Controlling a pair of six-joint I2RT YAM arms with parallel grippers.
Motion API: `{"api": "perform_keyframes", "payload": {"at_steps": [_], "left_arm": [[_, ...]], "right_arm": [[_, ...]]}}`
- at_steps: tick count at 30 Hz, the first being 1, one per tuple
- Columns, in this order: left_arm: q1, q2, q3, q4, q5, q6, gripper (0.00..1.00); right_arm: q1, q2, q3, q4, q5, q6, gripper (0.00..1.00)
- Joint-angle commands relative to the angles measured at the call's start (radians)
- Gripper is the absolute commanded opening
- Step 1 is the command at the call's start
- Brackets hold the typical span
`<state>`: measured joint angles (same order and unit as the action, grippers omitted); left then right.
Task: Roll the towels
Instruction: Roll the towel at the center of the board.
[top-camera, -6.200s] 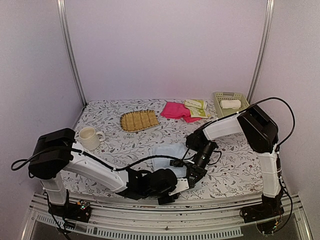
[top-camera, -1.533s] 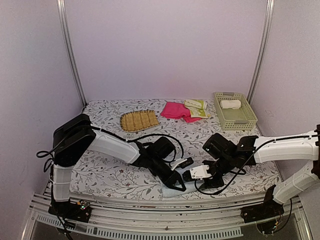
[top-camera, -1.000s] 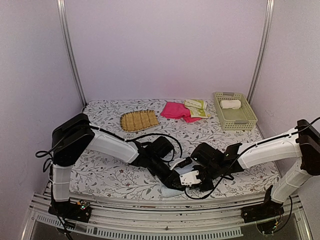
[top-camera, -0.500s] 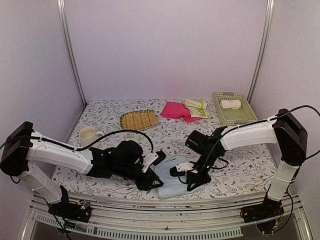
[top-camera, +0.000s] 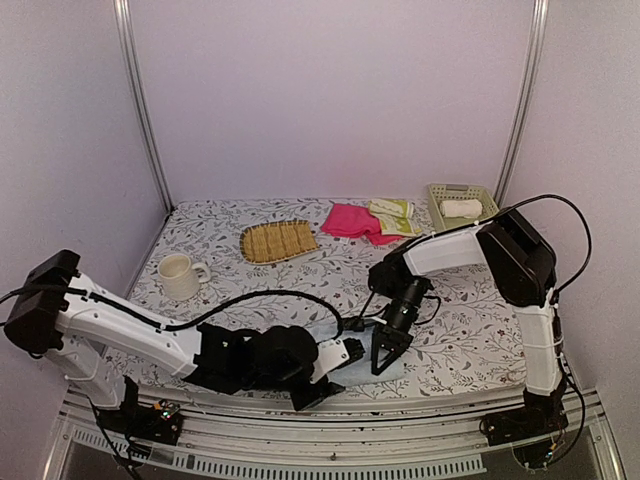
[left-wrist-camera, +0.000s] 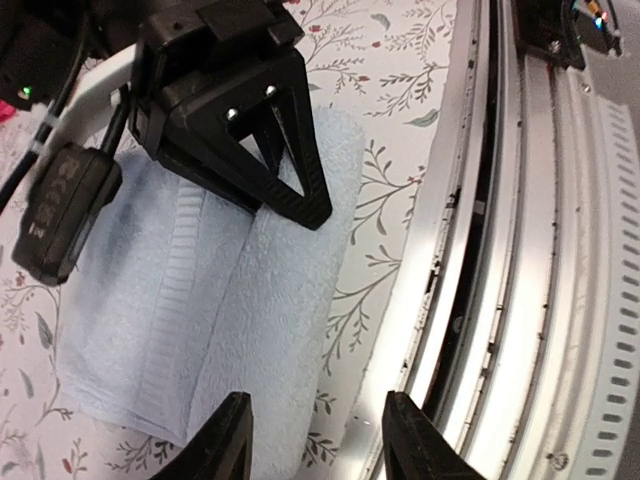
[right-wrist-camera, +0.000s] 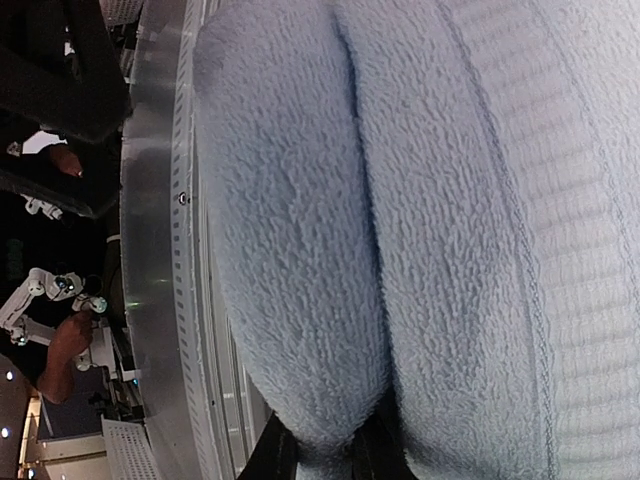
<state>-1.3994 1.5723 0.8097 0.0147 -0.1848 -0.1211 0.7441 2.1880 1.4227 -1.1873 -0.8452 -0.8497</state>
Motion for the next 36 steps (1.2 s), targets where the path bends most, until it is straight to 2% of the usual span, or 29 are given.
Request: {"api": "perform_keyframes", "payload": {"at_steps": [1, 8, 13, 15, 17, 21, 23, 27, 33, 36], "left_arm": [[-0.034, 0.137, 0.129, -0.082, -0.168, 0.124, 0.47], [-0.039, 0.300, 0.250, -0.107, -0.204, 0.242, 0.47], [-0.039, 0.369, 0.294, -0.143, -0.222, 0.249, 0.38], [-0.039, 0.383, 0.298, -0.152, -0.229, 0.247, 0.31], [-0.039, 0.385, 0.306, -0.174, -0.233, 0.236, 0.22], [-0.033, 0.368, 0.301, -0.204, -0.191, 0.202, 0.11], [-0.015, 0.348, 0.287, -0.206, -0.116, 0.180, 0.10], [0.059, 0.354, 0.290, -0.229, 0.099, 0.101, 0.07], [0.195, 0.368, 0.300, -0.211, 0.469, -0.001, 0.06], [0.260, 0.420, 0.338, -0.237, 0.618, -0.041, 0.07]], "right_arm": [[0.008, 0.081, -0.004, -0.014, 0.105, 0.022, 0.10], [0.008, 0.079, -0.012, -0.004, 0.104, 0.029, 0.11], [0.008, 0.059, -0.020, 0.002, 0.101, 0.029, 0.12], [0.008, 0.027, -0.025, 0.001, 0.094, 0.023, 0.17], [0.008, -0.034, -0.027, -0.014, 0.111, 0.010, 0.26], [-0.020, -0.249, -0.018, -0.058, 0.138, -0.032, 0.36], [-0.045, -0.355, -0.018, -0.048, 0.145, -0.037, 0.41], [-0.059, -0.525, -0.089, 0.019, 0.151, 0.030, 0.42], [-0.058, -0.829, -0.346, 0.359, 0.263, 0.142, 0.42], [-0.057, -0.891, -0.405, 0.397, 0.278, 0.108, 0.44]]}}
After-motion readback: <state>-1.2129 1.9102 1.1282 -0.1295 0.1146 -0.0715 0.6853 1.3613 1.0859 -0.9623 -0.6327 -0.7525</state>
